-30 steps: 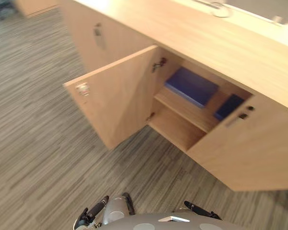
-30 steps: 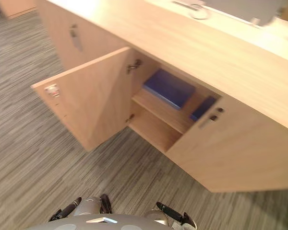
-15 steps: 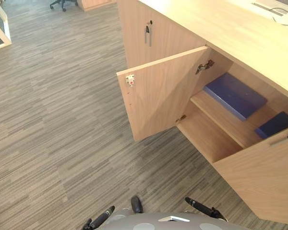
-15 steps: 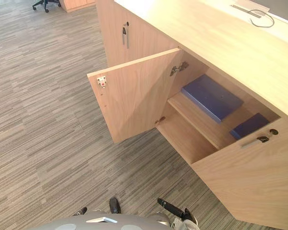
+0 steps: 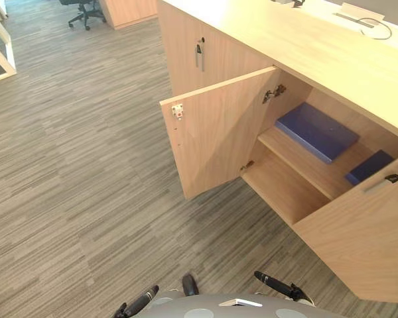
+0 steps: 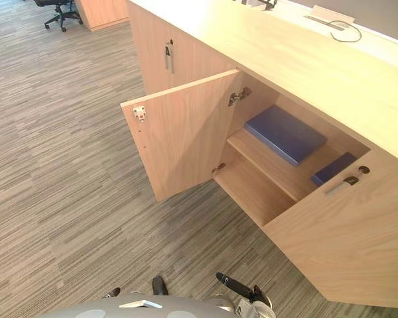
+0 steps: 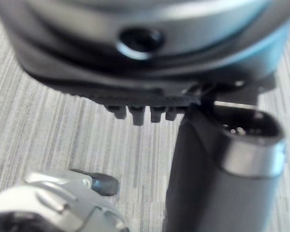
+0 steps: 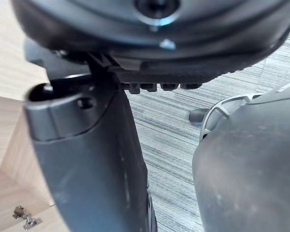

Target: Walk over to the cabinet, pick up the folder, carry it to the office cabinet, place the folder inside the office cabinet, then close the office cabinet door

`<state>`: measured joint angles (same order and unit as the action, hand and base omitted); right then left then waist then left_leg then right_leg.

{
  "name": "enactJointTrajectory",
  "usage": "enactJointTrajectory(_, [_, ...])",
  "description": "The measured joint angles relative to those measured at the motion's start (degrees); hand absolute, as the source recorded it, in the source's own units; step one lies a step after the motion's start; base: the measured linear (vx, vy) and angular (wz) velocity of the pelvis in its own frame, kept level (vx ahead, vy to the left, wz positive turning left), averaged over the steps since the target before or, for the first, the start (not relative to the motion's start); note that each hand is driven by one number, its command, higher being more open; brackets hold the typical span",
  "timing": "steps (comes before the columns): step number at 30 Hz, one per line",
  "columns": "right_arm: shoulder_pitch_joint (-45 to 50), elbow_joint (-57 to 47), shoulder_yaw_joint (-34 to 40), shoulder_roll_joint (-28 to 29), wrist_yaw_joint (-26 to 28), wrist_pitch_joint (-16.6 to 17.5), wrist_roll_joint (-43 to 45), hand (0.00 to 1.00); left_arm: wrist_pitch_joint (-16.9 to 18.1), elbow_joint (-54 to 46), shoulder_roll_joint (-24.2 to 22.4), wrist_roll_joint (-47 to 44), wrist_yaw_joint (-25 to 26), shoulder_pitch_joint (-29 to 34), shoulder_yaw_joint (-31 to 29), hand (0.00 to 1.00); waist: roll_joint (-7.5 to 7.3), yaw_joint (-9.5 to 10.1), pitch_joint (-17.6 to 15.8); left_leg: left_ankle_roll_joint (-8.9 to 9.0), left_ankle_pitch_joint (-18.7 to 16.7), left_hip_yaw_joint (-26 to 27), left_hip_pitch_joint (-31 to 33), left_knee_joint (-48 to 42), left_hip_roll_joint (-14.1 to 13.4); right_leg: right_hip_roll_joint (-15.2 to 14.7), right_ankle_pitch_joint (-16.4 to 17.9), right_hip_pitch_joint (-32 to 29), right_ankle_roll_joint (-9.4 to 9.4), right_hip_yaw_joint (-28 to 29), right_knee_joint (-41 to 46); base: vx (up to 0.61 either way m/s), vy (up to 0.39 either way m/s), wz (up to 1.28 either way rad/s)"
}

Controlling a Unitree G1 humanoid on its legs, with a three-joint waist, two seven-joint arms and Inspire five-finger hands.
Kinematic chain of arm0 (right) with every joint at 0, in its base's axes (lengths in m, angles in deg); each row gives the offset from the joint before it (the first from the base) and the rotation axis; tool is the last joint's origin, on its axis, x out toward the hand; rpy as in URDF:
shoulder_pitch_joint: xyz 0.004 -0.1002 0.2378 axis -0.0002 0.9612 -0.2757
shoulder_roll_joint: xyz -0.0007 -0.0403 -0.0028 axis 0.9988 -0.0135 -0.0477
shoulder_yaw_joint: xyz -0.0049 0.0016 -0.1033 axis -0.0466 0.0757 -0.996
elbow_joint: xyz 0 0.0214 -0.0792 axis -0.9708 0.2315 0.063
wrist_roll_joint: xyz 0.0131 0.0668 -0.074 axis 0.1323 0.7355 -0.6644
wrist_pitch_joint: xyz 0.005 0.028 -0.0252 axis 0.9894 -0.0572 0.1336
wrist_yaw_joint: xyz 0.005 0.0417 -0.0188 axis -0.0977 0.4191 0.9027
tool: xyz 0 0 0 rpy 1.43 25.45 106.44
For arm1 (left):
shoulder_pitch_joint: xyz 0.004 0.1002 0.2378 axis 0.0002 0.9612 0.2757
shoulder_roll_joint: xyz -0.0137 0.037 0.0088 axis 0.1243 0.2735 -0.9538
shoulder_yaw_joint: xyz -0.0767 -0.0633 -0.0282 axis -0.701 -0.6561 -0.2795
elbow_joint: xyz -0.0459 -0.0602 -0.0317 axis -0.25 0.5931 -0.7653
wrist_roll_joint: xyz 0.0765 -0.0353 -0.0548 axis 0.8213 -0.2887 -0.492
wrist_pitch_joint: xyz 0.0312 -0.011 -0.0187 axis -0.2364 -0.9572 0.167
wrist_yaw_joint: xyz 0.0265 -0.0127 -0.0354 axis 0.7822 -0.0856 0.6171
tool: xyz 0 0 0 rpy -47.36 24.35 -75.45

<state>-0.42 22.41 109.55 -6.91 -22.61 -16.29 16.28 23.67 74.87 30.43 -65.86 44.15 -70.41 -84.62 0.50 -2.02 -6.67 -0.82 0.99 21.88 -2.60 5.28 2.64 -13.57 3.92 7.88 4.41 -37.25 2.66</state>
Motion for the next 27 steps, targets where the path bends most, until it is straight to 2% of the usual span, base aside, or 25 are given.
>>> enactJointTrajectory(4, [0.54,-0.07,1.06,-0.01,0.60,-1.02,-0.23,1.00,-0.48,-6.79,0.91,-0.31,-0.17,-2.56,-0.07,1.00,-0.20,0.05,0.11,0.08,-0.61,1.25,0.00,-0.01,-0.13,0.28,-0.17,-0.51,0.06,1.56,-0.61,0.04,-0.014,-0.17])
enactJointTrajectory(7, [1.28,-0.17,1.43,-0.02,1.16,-1.58,-0.36,1.00,-1.74,-10.72,5.83,0.70,-0.36,-8.30,-0.15,1.00,-0.20,-0.07,0.15,0.47,-1.03,2.52,-0.20,-0.03,-0.39,0.64,-0.66,-0.84,0.42,2.90,-0.87,0.07,-0.032,-0.24])
enactJointTrajectory(12, [1.86,-0.13,3.44,0.56,1.89,-2.48,-0.38,1.00,-4.17,-11.29,20.95,14.39,-0.49,-22.51,1.83,1.00,-0.13,-1.21,0.22,0.70,-1.28,4.42,-1.21,-0.31,-1.30,1.35,-0.78,-0.80,0.39,4.73,-0.72,0.09,-0.055,-0.19])
enactJointTrajectory(13, [1.96,-0.12,4.54,0.82,2.52,-2.66,-0.23,1.00,-4.64,-10.88,25.69,18.99,-0.17,-27.70,3.99,1.00,-0.06,-1.27,0.19,0.71,-1.28,4.83,-1.70,-0.37,-1.94,1.77,-0.90,-0.84,0.18,5.32,0.11,0.08,-0.081,-0.20])
enactJointTrajectory(15, [2.12,-0.38,5.30,0.84,3.05,-2.91,-0.15,1.00,-4.77,-9.32,29.06,22.99,0.64,-32.94,6.19,1.00,0.30,-1.33,0.29,0.71,-1.29,5.36,-2.65,-0.38,-2.99,2.28,-1.03,-1.52,-0.14,6.55,1.99,0.07,-0.083,-0.25])
enactJointTrajectory(16, [2.71,-1.17,5.33,0.87,3.69,-3.06,-0.13,1.00,-4.81,-7.46,31.13,25.54,1.33,-37.89,8.71,1.00,0.96,-1.35,0.67,0.71,-1.29,5.76,-3.06,-0.41,-4.43,2.92,-1.24,-3.01,-0.90,7.59,4.96,0.08,-0.067,-0.26])
enactJointTrajectory(17, [3.01,-1.36,5.34,0.94,3.93,-3.02,0.09,1.00,-4.83,-6.88,31.54,27.20,1.69,-39.68,9.70,1.00,1.21,-1.34,0.74,0.71,-1.29,5.93,-3.19,-0.42,-5.00,3.09,-1.21,-3.89,-0.95,7.96,6.57,0.10,-0.113,-0.37])
enactJointTrajectory(18, [3.43,-2.23,5.40,1.02,4.68,-2.68,1.43,1.00,-4.87,-6.03,32.08,30.37,2.56,-42.74,11.60,1.00,2.26,-1.42,0.58,0.72,-1.29,5.76,-3.20,-0.44,-6.63,4.16,0.88,-6.22,-3.32,9.40,8.67,0.08,-0.118,-0.36])
enactJointTrajectory(19, [3.55,-2.85,5.27,1.30,5.04,-2.36,2.34,1.00,-4.93,-4.63,32.72,34.09,3.21,-45.62,13.16,1.00,1.83,-1.63,0.67,0.78,-1.25,6.19,-3.16,-0.44,-7.54,6.37,0.67,-6.93,-3.31,10.47,3.00,0.02,-0.178,-0.33])
enactJointTrajectory(20, [3.85,-2.82,5.25,1.63,5.08,-2.34,2.44,1.00,-5.01,-3.95,33.00,35.17,3.27,-47.04,14.09,1.00,0.88,-1.76,0.76,0.98,-1.30,6.41,-3.27,-0.42,-7.30,7.01,-1.60,-7.03,-3.34,10.78,-0.13,0.00,-0.217,-0.24])
enactJointTrajectory(21, [4.56,-2.46,5.29,1.91,5.06,-2.15,2.65,1.00,-4.89,-3.08,33.13,36.96,3.51,-48.72,16.48,1.00,-0.54,-2.26,1.09,3.81,-2.09,6.67,-3.82,-0.41,-7.04,6.94,-4.33,-6.78,-3.10,10.27,-1.50,0.02,-0.204,-0.22])
enactJointTrajectory(22, [4.81,-2.18,5.28,1.89,5.03,-2.05,2.94,1.00,-4.80,-2.46,33.16,38.13,3.49,-49.10,17.65,1.00,-0.21,-2.39,1.09,3.99,-1.99,7.26,-3.91,-0.40,-7.37,7.35,-4.33,-7.06,-3.11,11.05,-1.50,0.06,-0.133,-0.35])
enactJointTrajectory(24, [6.12,-2.29,5.30,0.82,5.04,-1.41,5.20,1.00,-5.59,0.42,33.36,44.76,4.16,-51.64,22.57,1.00,1.64,-2.86,0.48,4.24,-1.97,9.31,-3.91,-0.38,-8.04,8.23,-4.07,-8.16,-3.51,12.66,-1.34,0.04,-0.102,-0.46])
enactJointTrajectory(26, [7.08,-2.33,5.30,0.67,5.17,-0.89,7.62,1.00,-7.15,2.38,34.23,48.37,5.16,-52.58,25.03,1.00,2.60,-2.79,0.51,4.88,-2.11,10.37,-3.84,-0.37,-8.30,8.64,-4.00,-8.82,-3.62,13.91,-1.32,0.00,-0.093,-0.31])
enactJointTrajectory(27, [7.43,-2.36,5.07,0.83,5.17,-0.58,8.68,1.00,-7.41,2.38,34.80,50.49,5.55,-52.58,27.22,1.00,2.56,-2.76,0.50,4.99,-2.14,10.60,-3.94,-0.37,-8.40,8.76,-3.96,-8.88,-3.69,14.03,-1.24,-0.01,-0.060,-0.14])
